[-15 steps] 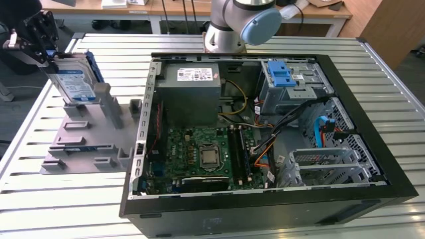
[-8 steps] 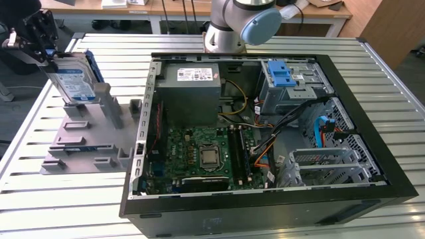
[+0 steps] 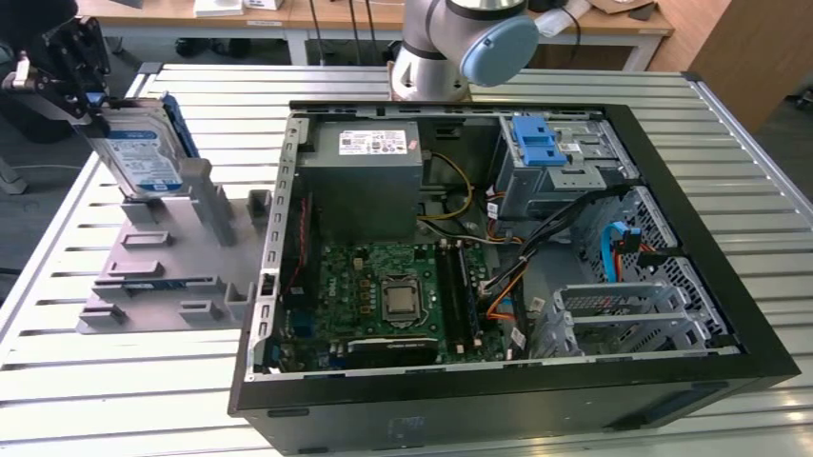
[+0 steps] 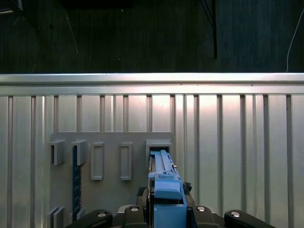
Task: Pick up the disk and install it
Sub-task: 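Pick up the disk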
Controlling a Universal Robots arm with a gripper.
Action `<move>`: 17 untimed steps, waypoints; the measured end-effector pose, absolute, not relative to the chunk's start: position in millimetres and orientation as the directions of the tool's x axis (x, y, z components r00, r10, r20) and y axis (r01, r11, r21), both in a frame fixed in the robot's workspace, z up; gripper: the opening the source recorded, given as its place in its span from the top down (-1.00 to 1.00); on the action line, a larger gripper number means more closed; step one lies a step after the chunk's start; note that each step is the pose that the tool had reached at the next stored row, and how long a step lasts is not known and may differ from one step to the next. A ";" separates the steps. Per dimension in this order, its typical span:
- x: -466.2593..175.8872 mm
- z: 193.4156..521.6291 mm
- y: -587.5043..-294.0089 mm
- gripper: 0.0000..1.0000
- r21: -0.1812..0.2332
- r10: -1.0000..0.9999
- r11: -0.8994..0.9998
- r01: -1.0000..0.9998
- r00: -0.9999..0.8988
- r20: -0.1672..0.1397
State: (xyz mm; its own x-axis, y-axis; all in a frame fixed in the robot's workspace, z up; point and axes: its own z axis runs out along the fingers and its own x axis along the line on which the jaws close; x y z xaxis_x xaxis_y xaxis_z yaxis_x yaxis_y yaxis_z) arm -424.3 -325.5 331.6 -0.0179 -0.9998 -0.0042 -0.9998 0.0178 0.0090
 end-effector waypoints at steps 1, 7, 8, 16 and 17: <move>-424.3 331.6 -325.5 0.27 0.009 -1.000 0.018 -1.000 -0.018 -0.004; -424.3 332.8 -325.5 0.27 0.009 -1.000 0.018 -1.000 -0.018 -0.004; -424.4 333.0 -325.5 0.27 0.009 -1.000 0.018 -1.000 -0.018 -0.004; -424.3 335.1 -325.5 0.27 0.009 -1.000 0.018 -1.000 -0.018 -0.004; -424.3 335.4 -325.5 0.27 0.009 -1.000 0.018 -1.000 -0.018 -0.004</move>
